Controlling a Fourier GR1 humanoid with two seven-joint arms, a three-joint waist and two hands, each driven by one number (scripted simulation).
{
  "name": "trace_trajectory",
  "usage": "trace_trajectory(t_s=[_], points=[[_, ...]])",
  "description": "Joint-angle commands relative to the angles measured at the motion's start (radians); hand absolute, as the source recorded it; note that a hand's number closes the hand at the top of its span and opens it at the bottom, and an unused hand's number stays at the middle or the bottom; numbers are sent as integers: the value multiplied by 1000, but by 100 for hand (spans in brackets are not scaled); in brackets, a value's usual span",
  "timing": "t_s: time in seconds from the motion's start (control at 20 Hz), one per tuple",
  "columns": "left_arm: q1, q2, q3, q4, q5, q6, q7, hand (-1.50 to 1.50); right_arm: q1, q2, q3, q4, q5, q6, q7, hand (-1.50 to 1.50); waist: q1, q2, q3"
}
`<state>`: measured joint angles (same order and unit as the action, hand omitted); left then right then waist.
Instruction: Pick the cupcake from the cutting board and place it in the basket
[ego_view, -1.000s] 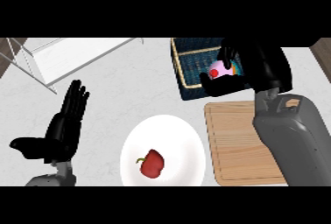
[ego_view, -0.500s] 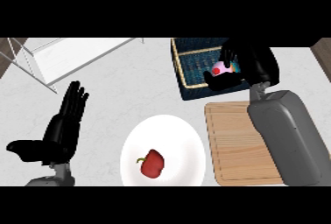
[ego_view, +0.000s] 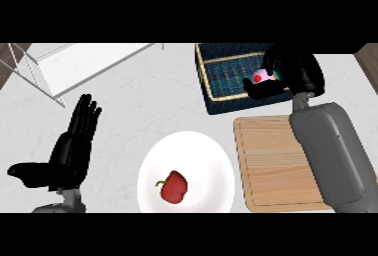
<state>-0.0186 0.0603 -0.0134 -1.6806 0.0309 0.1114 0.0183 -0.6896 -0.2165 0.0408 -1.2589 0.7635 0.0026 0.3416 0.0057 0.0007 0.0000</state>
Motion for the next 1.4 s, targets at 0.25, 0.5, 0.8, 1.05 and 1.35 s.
trace_trajectory(t_s=[0.25, 0.5, 0.8, 1.05, 1.35], points=[[46, -26, -59, -91, -48, 21, 66, 0, -10, -10, -43, 130, 1, 4, -85, -150, 1, -1, 0], [25, 11, 20, -28, 2, -22, -3, 0, -38, 10, -108, 225, -44, -84, -197, -150, 3, 1, 0], [21, 14, 25, -10, 3, -31, -22, 0, -96, 6, -169, 186, -83, -163, -239, -150, 4, 0, 0], [49, -3, 10, -36, -3, -20, -2, 0, -59, -39, -203, 49, -93, -179, -206, -150, -1, -2, 0], [-29, -17, 13, 23, -31, 11, 2, 0, -31, -135, -277, -64, -128, -114, -105, -150, -10, -2, 0]])
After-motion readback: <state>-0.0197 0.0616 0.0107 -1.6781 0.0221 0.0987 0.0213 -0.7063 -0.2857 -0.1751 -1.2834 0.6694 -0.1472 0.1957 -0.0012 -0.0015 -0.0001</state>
